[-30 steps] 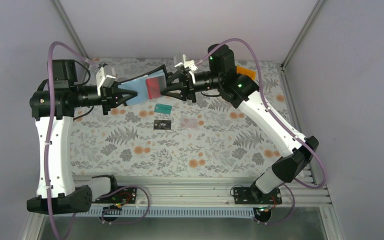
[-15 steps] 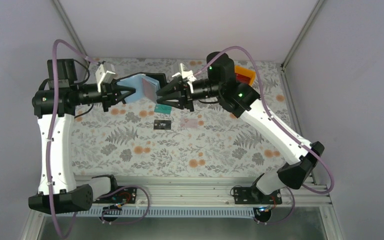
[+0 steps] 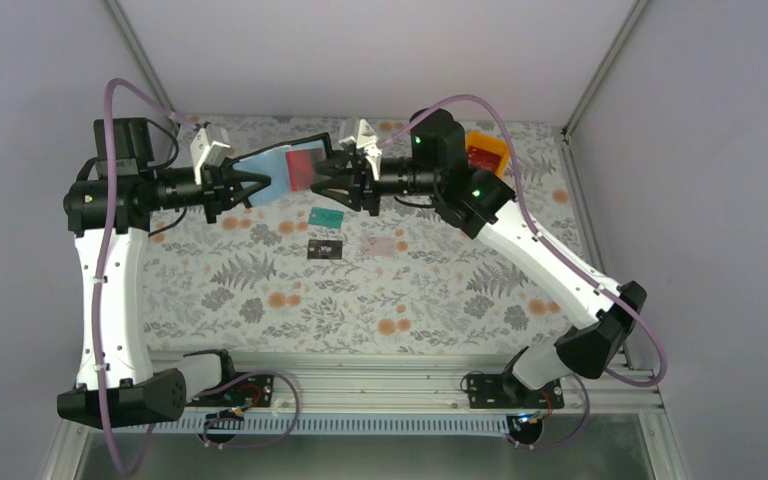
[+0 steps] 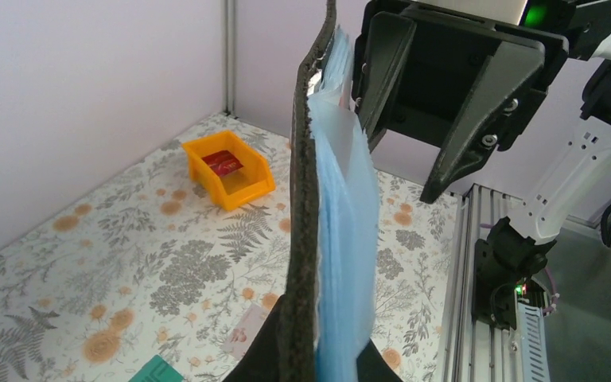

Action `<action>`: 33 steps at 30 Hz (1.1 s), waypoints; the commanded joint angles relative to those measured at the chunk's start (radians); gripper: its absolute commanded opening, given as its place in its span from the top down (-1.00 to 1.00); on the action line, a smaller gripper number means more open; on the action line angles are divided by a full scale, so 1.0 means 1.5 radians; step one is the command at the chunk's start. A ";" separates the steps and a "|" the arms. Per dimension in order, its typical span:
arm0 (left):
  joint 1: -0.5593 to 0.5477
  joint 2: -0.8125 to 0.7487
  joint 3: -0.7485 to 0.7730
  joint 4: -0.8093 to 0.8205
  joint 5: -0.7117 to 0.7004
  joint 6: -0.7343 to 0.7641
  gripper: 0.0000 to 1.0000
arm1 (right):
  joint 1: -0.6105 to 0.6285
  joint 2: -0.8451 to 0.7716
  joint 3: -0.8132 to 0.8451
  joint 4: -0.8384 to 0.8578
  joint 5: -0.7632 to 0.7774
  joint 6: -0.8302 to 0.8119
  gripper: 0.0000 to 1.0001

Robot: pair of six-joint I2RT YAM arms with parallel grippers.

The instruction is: Take the credit cards out of the card holder

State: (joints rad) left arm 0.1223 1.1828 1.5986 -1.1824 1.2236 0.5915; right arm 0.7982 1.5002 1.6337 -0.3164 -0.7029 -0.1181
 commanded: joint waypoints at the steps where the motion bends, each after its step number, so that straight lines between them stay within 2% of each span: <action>1: 0.003 -0.003 0.005 0.008 0.025 0.011 0.95 | 0.008 -0.048 -0.018 0.025 0.019 -0.014 0.21; 6: 0.003 -0.003 0.009 0.004 0.028 0.014 0.95 | 0.006 -0.055 -0.023 0.023 0.061 -0.021 0.14; 13: 0.003 -0.002 0.013 -0.005 0.031 0.022 0.95 | 0.005 -0.042 -0.002 0.010 0.062 -0.022 0.06; 19: 0.003 -0.002 0.012 -0.008 0.032 0.027 0.95 | 0.005 -0.053 -0.008 0.013 0.075 -0.022 -0.13; 23: 0.003 -0.001 0.012 -0.009 0.034 0.030 0.95 | 0.005 -0.049 -0.009 0.012 0.065 -0.021 -0.15; 25: 0.003 0.000 0.013 -0.010 0.034 0.031 0.95 | 0.004 -0.046 -0.005 0.013 0.044 -0.020 -0.10; 30: 0.003 0.002 0.010 -0.010 0.035 0.032 0.95 | 0.005 -0.037 -0.003 0.011 0.009 -0.022 0.22; 33: 0.003 0.001 0.009 -0.009 0.033 0.031 0.95 | 0.004 -0.034 -0.005 0.011 -0.014 -0.020 0.30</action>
State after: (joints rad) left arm 0.1223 1.1851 1.5986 -1.1984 1.2339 0.6178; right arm 0.7982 1.4391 1.6039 -0.3046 -0.6640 -0.1455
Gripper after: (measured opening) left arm 0.065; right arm 0.378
